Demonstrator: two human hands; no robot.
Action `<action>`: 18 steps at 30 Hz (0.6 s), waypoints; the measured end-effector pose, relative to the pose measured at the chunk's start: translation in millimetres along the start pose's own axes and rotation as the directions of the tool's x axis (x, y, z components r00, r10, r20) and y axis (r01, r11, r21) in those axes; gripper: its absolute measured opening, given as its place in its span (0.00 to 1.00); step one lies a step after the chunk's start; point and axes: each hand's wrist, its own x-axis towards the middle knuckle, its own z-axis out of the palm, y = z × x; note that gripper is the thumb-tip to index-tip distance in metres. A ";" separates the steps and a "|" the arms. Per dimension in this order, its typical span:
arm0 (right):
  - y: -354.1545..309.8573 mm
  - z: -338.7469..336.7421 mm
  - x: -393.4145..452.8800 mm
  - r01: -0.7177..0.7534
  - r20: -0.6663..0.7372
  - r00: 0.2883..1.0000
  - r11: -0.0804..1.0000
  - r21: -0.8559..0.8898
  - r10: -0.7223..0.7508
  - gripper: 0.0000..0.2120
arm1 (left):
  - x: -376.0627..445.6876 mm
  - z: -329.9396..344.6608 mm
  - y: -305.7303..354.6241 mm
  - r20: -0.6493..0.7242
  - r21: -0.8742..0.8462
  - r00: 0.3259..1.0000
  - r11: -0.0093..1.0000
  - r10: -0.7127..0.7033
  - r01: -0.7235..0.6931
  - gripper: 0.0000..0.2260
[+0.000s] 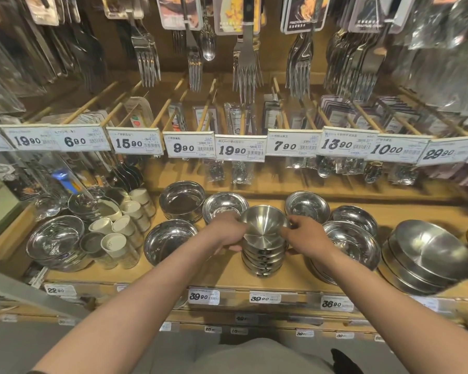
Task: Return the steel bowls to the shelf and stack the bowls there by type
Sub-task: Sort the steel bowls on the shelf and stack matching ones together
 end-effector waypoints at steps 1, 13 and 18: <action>-0.7 0.1 0.4 0.006 -0.005 1.000 1.000 -0.018 -0.006 0.11 | 0.7 0.5 -0.7 0.003 -0.032 1.000 1.000 0.002 -0.001 0.05; 1.9 -2.5 7.9 0.006 -0.031 1.000 1.000 -0.005 -0.006 0.05 | 11.5 4.1 -3.7 -0.016 -0.078 1.000 0.997 0.027 -0.028 0.03; 8.1 -0.7 4.9 0.016 -0.029 0.999 0.999 0.035 -0.015 0.06 | 15.5 6.5 -20.3 -0.031 -0.122 0.999 0.992 0.036 -0.040 0.17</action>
